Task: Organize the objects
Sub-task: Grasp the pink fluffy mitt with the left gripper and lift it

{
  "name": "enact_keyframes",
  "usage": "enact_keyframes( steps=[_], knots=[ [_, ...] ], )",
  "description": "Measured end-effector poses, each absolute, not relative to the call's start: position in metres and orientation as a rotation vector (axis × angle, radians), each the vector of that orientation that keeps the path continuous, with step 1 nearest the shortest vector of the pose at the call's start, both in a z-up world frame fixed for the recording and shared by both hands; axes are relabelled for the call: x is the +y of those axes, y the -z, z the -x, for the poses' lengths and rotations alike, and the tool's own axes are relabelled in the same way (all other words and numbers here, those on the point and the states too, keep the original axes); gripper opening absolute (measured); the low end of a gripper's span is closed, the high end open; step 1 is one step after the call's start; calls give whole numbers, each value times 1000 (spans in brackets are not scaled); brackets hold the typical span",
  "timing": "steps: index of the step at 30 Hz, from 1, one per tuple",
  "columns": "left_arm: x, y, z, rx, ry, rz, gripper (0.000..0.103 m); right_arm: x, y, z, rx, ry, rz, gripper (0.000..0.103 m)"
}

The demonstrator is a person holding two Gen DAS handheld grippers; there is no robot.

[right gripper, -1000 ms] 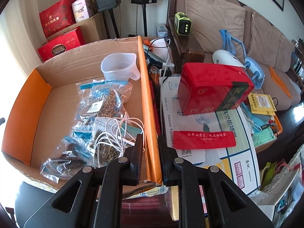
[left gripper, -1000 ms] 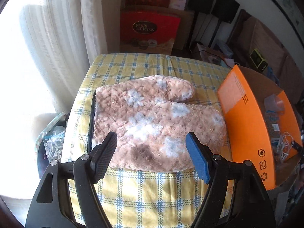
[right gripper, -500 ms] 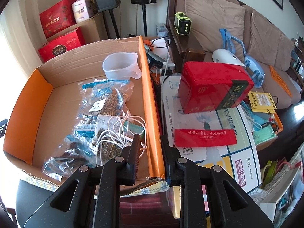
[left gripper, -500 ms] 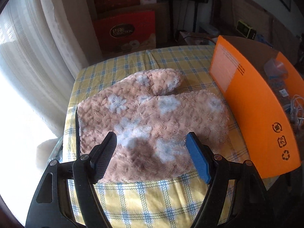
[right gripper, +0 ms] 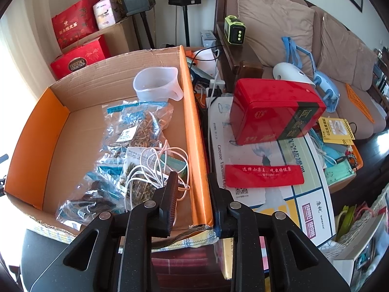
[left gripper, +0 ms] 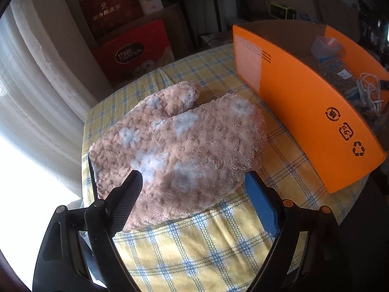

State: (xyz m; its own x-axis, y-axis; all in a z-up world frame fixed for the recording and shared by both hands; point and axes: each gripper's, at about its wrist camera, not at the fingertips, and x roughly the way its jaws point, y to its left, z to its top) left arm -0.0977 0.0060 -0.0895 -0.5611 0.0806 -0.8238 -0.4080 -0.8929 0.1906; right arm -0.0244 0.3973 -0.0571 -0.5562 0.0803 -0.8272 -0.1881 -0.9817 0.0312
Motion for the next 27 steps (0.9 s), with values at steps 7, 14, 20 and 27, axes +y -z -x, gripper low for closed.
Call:
enact_keyframes(
  steps=[7, 14, 20, 27],
  knots=[
    [1, 96, 100, 371, -2498, 1301, 47, 396, 58, 25, 180, -2641, 1393, 25],
    [-11, 74, 101, 208, -2507, 1260, 15, 397, 59, 25, 180, -2642, 1401, 25],
    [-30, 27, 102, 30, -2566, 1145, 12, 397, 60, 25, 182, -2643, 1397, 25],
    [-28, -42, 90, -83, -2576, 946, 12, 398, 61, 26, 195, -2646, 1395, 25]
  ],
)
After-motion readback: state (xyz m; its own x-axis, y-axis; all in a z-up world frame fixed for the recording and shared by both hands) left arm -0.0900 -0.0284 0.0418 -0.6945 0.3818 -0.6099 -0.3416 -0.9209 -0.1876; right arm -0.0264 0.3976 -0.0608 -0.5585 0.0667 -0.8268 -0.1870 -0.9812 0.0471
